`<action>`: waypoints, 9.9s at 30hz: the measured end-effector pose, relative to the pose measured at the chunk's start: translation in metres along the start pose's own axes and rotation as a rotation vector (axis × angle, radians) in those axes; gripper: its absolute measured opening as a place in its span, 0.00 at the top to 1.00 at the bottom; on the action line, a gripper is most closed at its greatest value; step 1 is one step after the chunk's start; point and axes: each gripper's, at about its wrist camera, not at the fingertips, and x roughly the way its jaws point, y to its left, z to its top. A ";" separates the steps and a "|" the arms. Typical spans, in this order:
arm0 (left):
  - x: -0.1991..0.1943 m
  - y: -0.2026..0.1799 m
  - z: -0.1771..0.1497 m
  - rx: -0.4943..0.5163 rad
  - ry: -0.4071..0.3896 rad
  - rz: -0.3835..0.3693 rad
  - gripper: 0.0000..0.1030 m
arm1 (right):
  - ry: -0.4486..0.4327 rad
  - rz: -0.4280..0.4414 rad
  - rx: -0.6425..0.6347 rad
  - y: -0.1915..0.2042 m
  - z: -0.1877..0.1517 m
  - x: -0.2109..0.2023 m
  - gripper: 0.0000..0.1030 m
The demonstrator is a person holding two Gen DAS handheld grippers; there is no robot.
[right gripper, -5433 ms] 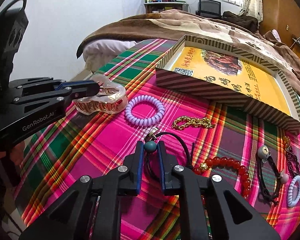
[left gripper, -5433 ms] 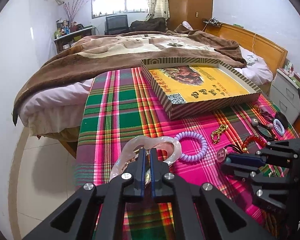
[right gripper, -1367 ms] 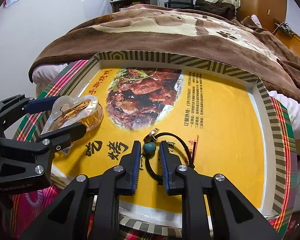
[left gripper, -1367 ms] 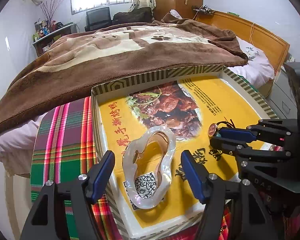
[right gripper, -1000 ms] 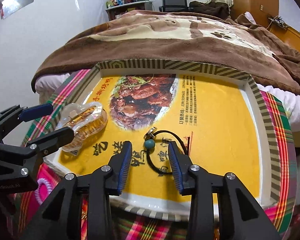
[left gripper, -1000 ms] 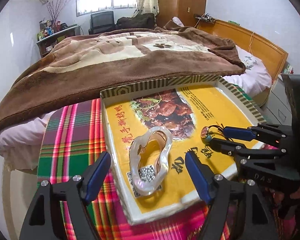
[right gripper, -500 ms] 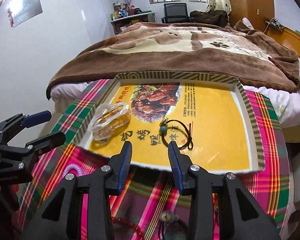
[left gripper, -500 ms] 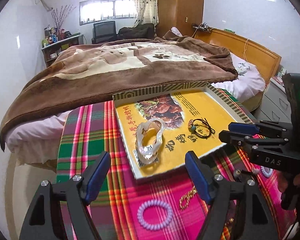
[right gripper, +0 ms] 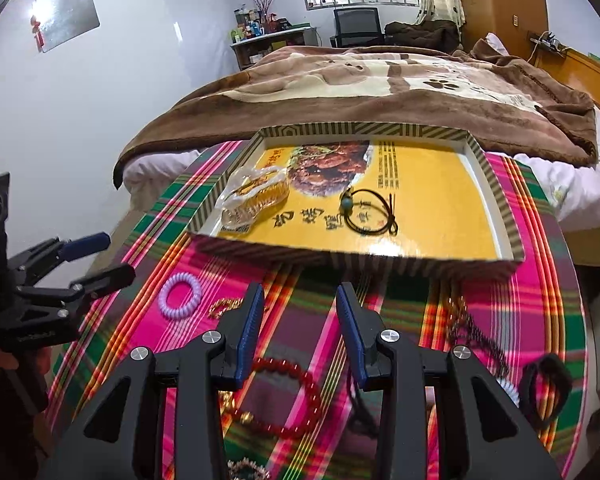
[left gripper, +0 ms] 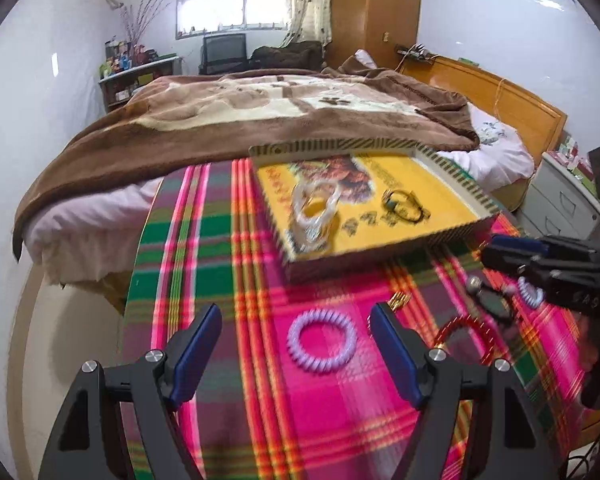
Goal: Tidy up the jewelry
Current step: 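Grasp the lavender coil hair tie with the left gripper while the right gripper moves toward the gold chain, then close the right gripper on the gold chain bracelet while the left gripper holds the coil, then carry the coil and gold chain into the yellow box and open both grippers, then move the right gripper to the rhinestone hair clip while the left gripper approaches the red bead bracelet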
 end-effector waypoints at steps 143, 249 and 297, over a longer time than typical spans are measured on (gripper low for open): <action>0.061 -0.055 0.103 0.045 -0.033 -0.084 0.91 | -0.065 -0.080 -0.051 -0.053 0.086 0.000 0.90; 0.014 -0.082 0.037 0.025 0.014 -0.142 0.34 | -0.017 0.015 0.008 -0.058 0.007 -0.059 0.62; 0.004 -0.050 -0.034 -0.019 0.073 -0.182 0.34 | 0.218 0.090 -0.416 0.051 -0.108 -0.003 0.55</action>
